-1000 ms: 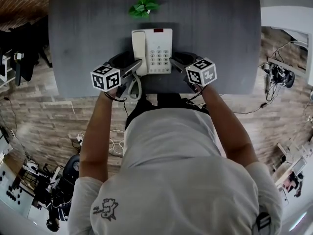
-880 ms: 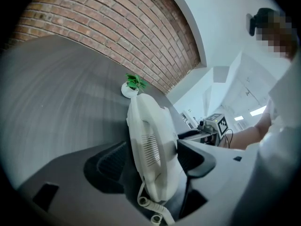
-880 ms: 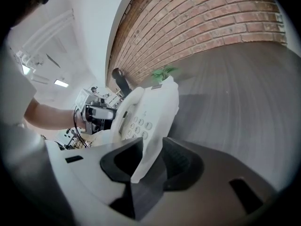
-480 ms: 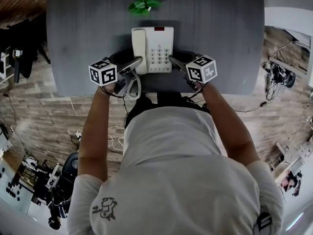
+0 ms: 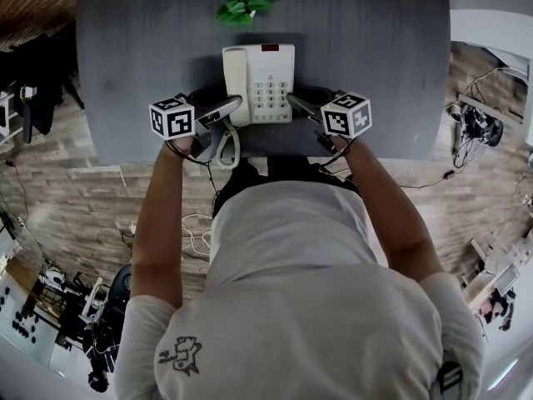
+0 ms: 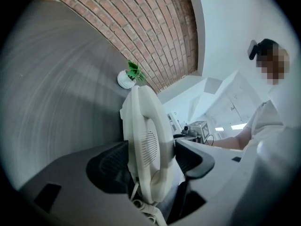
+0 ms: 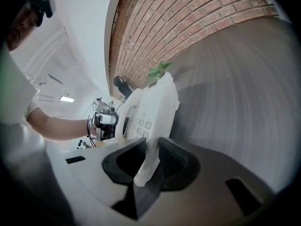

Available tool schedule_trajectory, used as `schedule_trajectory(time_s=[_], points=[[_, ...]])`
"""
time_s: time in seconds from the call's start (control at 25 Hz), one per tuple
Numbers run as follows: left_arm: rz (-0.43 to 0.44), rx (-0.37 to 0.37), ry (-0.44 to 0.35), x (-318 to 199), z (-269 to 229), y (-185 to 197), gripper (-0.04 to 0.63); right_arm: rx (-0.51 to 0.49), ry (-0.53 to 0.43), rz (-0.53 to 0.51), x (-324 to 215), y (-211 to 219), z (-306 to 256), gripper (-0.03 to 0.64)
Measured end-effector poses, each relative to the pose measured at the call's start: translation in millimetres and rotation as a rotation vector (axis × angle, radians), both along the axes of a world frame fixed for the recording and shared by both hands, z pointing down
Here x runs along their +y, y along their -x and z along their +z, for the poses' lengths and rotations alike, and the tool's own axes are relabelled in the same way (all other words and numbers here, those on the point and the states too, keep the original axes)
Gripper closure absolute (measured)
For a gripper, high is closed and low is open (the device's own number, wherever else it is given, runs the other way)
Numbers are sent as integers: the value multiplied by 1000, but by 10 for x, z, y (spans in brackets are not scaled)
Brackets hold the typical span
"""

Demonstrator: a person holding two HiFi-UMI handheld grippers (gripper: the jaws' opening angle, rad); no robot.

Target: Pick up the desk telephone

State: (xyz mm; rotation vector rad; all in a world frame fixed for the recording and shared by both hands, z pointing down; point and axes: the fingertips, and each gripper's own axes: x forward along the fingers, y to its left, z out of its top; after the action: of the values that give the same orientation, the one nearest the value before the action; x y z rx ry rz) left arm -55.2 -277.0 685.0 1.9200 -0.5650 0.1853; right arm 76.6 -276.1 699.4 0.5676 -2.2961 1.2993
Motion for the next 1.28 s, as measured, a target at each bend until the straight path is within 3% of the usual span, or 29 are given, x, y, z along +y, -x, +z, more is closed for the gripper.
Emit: schedule_trajectory(time_s=[0.72, 1.28], points=[[-53, -4, -10, 46, -138, -19, 313, -24, 53, 41, -2, -26, -101, 546], [-19, -24, -112, 217, -604, 37, 314, -31, -36, 101, 200, 23, -542, 548]])
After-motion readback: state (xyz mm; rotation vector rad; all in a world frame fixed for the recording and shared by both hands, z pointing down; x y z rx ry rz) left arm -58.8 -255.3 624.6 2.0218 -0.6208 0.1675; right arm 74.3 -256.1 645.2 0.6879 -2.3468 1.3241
